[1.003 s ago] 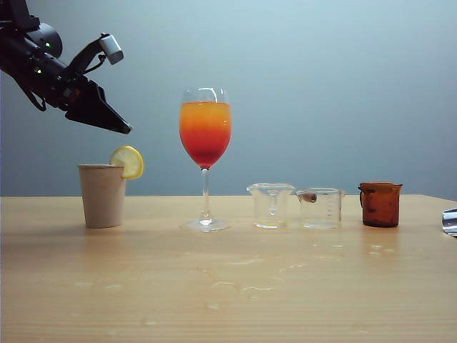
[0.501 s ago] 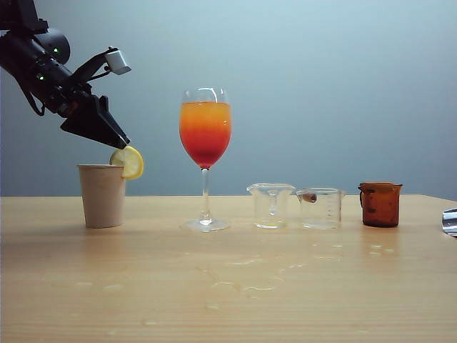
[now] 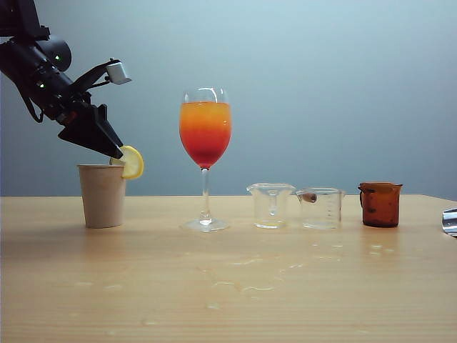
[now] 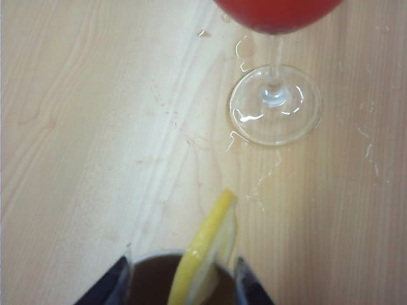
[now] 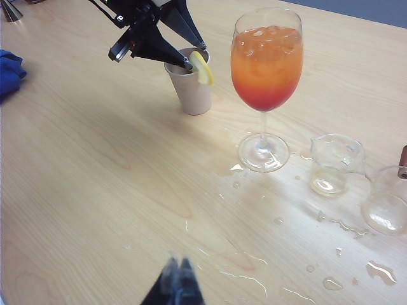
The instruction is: Pick up the lemon slice from the paper cup on the left and carefully insert it into the rim of the goblet.
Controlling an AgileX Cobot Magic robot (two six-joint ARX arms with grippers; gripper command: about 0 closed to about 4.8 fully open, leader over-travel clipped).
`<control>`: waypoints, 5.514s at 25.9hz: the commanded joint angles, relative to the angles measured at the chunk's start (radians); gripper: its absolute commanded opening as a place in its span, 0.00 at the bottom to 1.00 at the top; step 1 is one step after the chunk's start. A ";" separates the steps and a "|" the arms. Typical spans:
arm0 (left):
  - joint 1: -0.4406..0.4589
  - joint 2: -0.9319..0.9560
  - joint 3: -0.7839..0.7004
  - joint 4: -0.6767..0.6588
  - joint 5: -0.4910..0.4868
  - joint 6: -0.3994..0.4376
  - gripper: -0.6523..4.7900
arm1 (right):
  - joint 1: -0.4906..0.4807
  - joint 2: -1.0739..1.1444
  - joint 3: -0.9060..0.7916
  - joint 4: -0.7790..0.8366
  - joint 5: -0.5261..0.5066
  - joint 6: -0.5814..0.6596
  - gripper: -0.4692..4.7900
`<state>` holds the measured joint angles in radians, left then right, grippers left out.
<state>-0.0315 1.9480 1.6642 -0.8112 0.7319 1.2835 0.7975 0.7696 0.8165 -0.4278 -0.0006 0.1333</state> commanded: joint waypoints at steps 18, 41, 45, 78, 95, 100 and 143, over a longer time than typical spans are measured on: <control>-0.015 0.010 0.003 0.013 0.005 0.003 0.32 | 0.001 -0.001 0.004 0.013 -0.001 -0.003 0.08; -0.015 0.010 0.009 0.024 0.006 -0.001 0.16 | 0.001 0.005 0.004 0.012 -0.002 -0.004 0.08; -0.015 0.010 0.009 0.023 0.006 -0.001 0.16 | 0.001 0.009 0.004 0.013 -0.002 -0.003 0.08; -0.015 -0.014 0.058 -0.003 0.008 -0.020 0.16 | 0.001 0.015 0.004 0.013 -0.002 -0.007 0.08; -0.029 -0.016 0.227 -0.037 0.164 -0.069 0.16 | 0.001 0.016 0.004 0.024 -0.002 -0.007 0.08; -0.052 -0.016 0.292 -0.045 0.171 -0.116 0.16 | 0.001 0.016 0.004 0.032 -0.002 -0.007 0.08; -0.151 0.016 0.377 -0.152 0.248 -0.153 0.16 | 0.002 0.016 0.004 0.036 -0.002 -0.011 0.08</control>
<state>-0.1799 1.9621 2.0407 -0.9565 0.9852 1.1263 0.7975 0.7860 0.8165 -0.4091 -0.0006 0.1230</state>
